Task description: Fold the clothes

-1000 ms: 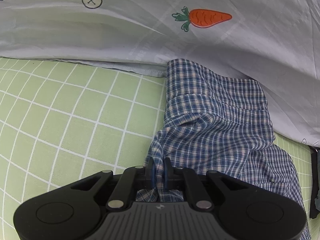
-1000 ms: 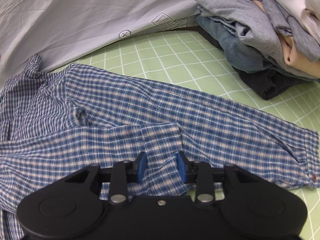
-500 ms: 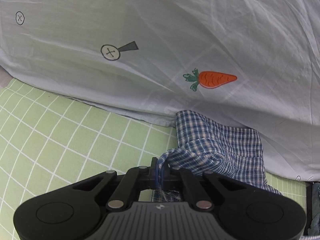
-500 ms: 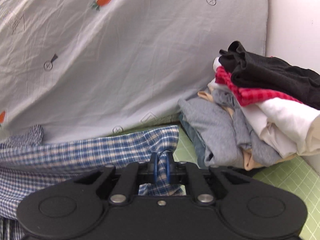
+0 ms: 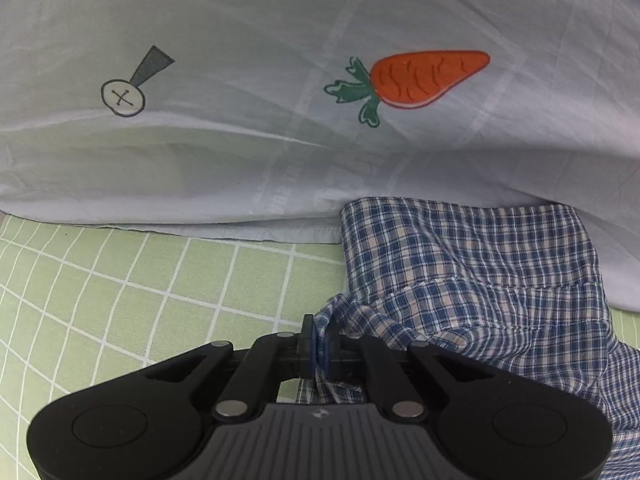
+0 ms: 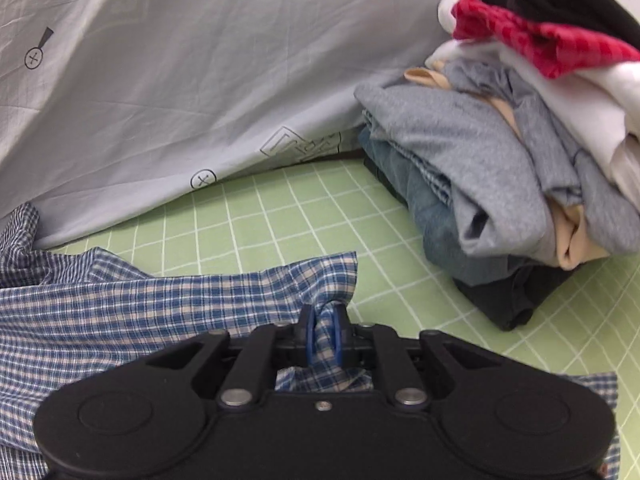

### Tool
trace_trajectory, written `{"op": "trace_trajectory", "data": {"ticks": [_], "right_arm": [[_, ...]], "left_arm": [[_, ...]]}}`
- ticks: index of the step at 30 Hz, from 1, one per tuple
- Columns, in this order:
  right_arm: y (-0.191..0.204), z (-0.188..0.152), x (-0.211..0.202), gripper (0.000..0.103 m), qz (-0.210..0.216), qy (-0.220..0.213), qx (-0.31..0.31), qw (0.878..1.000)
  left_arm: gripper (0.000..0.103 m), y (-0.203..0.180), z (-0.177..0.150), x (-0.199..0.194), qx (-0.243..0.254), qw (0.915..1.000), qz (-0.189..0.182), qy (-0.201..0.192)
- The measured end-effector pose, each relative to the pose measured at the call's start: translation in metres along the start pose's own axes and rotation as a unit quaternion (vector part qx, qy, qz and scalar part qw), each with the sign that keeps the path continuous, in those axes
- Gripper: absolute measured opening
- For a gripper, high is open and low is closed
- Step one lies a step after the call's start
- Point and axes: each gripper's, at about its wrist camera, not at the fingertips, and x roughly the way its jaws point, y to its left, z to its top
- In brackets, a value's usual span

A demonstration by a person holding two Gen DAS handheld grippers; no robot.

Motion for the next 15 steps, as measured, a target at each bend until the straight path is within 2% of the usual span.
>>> {"op": "trace_trajectory", "data": {"ticks": [1,3,4,5,6,8,13,15], "right_arm": [[-0.003,-0.003,0.006,0.018,0.000,0.008,0.015,1.000],[-0.009,-0.004,0.010,0.027,-0.001,0.012,0.043,0.999],[-0.012,-0.005,0.010,0.038,-0.003,0.011,0.057,0.998],[-0.014,-0.005,0.011,0.045,-0.003,0.008,0.068,0.998],[-0.016,-0.005,0.008,0.047,0.001,0.001,0.072,0.997],[-0.019,-0.006,0.005,0.049,0.007,-0.010,0.077,0.997],[-0.021,-0.007,0.013,0.063,0.007,0.016,0.064,0.998],[-0.024,-0.010,0.014,0.064,0.013,0.019,0.073,0.997]], "left_arm": [[0.015,0.000,0.000,0.002,0.004,1.0000,0.004,0.003],[0.030,0.002,0.001,-0.001,0.008,1.0000,0.006,0.002],[0.036,0.004,0.001,-0.003,0.009,0.9999,0.006,0.001],[0.046,0.007,0.000,-0.007,0.009,0.9999,0.007,-0.001],[0.060,0.010,-0.002,-0.012,0.010,0.9999,0.009,-0.004],[0.074,0.016,-0.005,-0.022,0.010,0.9998,0.012,-0.010],[0.080,0.024,-0.022,-0.053,0.035,0.9989,0.014,-0.029],[0.083,0.024,-0.035,-0.066,0.047,0.9982,0.016,-0.034]]}}
